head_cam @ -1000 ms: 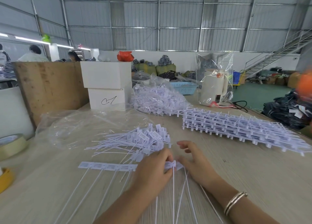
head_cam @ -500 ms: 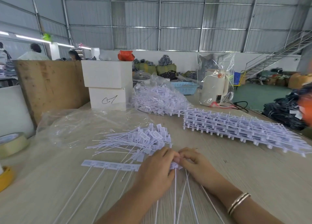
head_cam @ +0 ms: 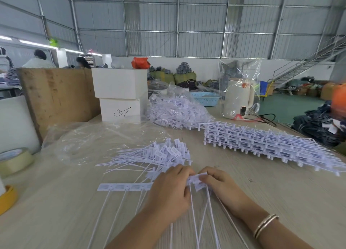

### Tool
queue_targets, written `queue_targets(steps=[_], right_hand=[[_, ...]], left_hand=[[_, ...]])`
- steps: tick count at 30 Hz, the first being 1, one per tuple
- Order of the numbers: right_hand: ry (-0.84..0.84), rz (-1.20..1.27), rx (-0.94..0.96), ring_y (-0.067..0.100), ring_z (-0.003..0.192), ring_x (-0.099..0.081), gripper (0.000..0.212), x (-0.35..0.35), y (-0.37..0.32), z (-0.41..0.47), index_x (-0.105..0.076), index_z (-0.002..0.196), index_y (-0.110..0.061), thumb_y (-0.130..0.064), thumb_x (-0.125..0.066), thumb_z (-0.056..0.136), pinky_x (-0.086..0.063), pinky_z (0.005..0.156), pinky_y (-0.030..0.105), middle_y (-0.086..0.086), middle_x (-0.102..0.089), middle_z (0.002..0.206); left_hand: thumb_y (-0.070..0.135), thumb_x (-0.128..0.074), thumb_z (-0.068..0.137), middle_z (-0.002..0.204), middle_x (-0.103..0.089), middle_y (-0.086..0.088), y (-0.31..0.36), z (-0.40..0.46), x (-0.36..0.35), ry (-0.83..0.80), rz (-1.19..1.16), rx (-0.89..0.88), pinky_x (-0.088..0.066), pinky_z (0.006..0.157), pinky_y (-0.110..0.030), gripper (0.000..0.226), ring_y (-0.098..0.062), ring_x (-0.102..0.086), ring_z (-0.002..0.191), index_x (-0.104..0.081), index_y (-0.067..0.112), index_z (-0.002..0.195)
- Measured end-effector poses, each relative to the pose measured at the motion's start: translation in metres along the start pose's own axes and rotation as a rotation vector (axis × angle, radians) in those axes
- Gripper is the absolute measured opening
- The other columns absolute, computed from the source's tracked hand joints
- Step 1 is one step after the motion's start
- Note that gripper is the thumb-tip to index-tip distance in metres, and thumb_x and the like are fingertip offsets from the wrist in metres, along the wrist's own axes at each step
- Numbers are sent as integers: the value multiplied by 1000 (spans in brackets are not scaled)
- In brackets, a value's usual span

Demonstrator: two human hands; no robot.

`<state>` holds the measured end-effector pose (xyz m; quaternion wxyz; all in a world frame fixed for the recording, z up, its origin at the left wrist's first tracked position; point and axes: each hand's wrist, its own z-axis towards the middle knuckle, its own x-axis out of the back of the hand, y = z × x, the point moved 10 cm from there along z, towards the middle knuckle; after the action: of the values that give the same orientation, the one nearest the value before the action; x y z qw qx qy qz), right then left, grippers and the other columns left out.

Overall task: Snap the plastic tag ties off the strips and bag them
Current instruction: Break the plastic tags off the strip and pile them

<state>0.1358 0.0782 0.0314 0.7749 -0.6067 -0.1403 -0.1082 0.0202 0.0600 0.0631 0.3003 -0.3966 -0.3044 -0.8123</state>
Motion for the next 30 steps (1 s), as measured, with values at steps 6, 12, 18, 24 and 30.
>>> queue_targets(steps=[6,12,18,24,30], right_hand=[[-48,-197,75,7,74,-55,11,-10,-11,-3,-67,82,-19,-29,-64,86,-42,83,34,5,-65,79],[-24,-94,115,4,81,-63,7,-6,-15,-5,-70,89,-19,-20,-63,87,-45,78,18,-2,-69,86],[-15,-187,185,0,77,-63,9,-6,-22,-8,-68,89,-20,-19,-60,90,-43,81,23,-10,-66,79],[42,-295,262,14,79,-62,16,-3,-32,-9,-63,80,-26,-18,-56,93,-40,89,56,-2,-64,77],[47,54,143,16,71,-57,12,4,-23,-8,-63,77,-13,-16,-59,89,-45,71,32,6,-61,73]], left_hand=[[27,-44,95,110,-58,12,-11,3,-5,-11,16,49,-40,76,-23,20,-9,-52,99,-52,30,113],[28,-44,97,106,-67,7,-15,2,-9,-32,-35,82,-47,78,-28,28,-13,-61,95,-53,34,123],[29,-48,96,94,-69,6,-16,2,-9,-15,-183,93,-43,68,-20,19,-7,-62,82,-57,28,113],[35,-57,91,90,-71,12,-25,1,-12,-27,-428,169,-51,74,-22,15,2,-63,81,-64,32,104],[26,-60,90,75,-66,12,-15,4,-8,32,-503,139,-42,59,-12,11,2,-60,71,-60,36,87]])
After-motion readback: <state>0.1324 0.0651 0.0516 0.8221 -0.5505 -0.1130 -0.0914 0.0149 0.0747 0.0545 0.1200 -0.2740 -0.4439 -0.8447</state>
